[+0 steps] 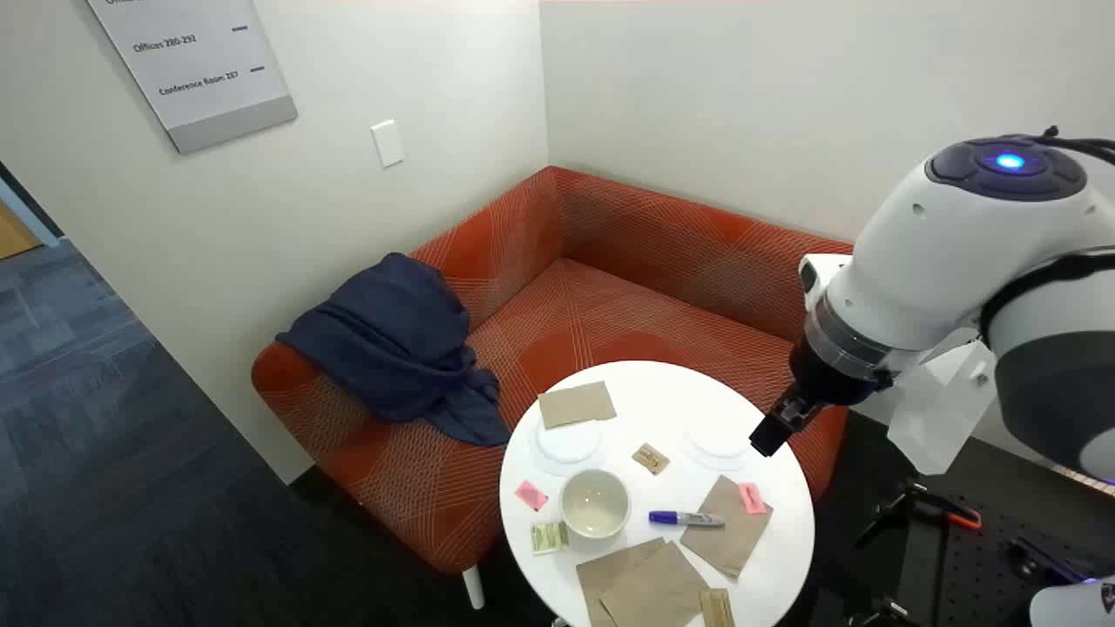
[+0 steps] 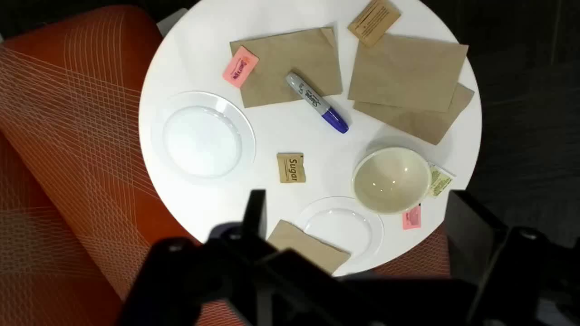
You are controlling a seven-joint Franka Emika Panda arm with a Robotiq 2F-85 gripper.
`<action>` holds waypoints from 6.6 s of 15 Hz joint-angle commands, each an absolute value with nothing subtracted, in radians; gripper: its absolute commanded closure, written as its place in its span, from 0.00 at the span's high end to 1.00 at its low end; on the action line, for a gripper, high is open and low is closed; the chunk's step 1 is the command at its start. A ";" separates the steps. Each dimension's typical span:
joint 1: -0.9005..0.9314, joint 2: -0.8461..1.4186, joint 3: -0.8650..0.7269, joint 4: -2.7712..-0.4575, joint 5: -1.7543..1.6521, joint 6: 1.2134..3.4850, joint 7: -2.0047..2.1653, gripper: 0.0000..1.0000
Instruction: Move the bowl to the other side of the table
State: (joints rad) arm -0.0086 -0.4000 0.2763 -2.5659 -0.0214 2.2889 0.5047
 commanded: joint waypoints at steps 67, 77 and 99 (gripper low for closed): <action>0.005 0.703 0.141 -1.938 0.098 2.615 -0.036 1.00; -0.016 0.831 0.145 -1.802 0.099 2.610 -0.036 1.00; -0.029 0.991 0.169 -1.639 0.105 2.590 -0.033 0.05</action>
